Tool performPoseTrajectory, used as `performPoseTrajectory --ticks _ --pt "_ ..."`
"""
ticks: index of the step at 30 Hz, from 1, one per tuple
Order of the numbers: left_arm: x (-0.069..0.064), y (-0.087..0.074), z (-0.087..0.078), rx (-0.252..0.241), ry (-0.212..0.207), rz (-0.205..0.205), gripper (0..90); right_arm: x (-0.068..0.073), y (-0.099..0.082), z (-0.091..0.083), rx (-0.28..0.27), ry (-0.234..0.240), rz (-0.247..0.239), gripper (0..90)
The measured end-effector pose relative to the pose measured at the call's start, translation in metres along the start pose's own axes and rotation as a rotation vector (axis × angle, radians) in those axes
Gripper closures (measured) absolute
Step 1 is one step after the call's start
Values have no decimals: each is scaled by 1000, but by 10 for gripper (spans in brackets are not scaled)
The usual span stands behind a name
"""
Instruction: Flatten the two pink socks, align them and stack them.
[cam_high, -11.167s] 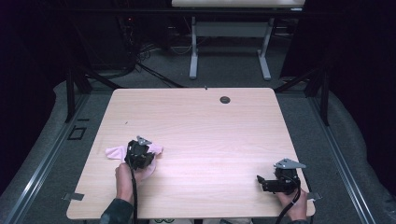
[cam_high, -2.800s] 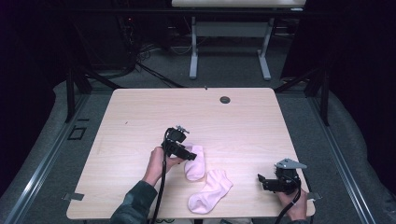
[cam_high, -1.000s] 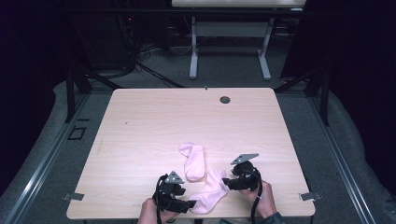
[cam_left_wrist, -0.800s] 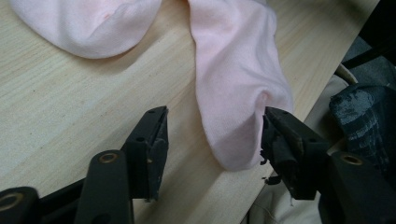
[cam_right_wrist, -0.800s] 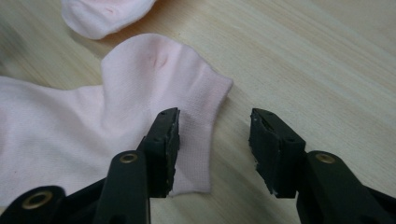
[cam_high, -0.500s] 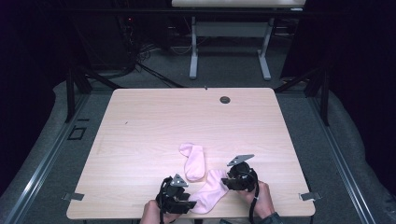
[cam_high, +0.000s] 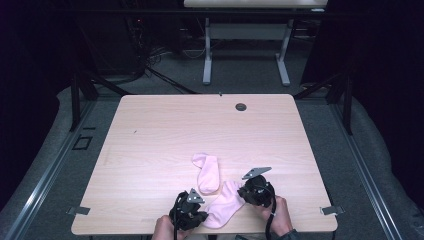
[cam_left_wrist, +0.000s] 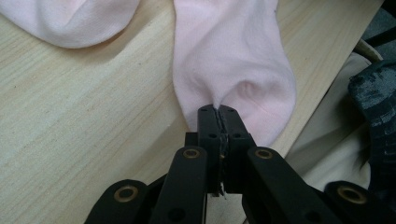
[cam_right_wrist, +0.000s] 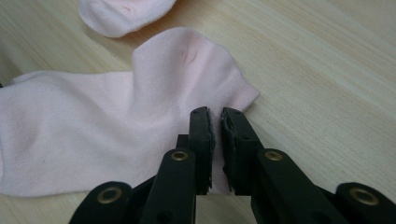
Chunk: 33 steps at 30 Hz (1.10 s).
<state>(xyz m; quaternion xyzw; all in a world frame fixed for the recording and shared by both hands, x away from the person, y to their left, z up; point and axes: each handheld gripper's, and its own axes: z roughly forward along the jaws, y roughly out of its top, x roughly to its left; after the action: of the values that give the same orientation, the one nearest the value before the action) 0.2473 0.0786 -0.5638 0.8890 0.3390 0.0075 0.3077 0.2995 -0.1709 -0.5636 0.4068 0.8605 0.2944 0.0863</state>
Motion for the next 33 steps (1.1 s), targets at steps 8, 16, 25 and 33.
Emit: performPoseTrajectory --ticks 8,16,25,33 --pt "10 -2 -11 -5 16 -3 900 9 -1 -13 -23 10 9 825" --pt "26 1 -24 20 35 9 900 20 -7 -25 -44 25 53 826" --pt "32 5 -27 29 42 23 899 27 -10 -28 -69 20 71 823" --pt "42 1 -27 14 70 34 804 29 -20 -21 -23 50 -3 627"
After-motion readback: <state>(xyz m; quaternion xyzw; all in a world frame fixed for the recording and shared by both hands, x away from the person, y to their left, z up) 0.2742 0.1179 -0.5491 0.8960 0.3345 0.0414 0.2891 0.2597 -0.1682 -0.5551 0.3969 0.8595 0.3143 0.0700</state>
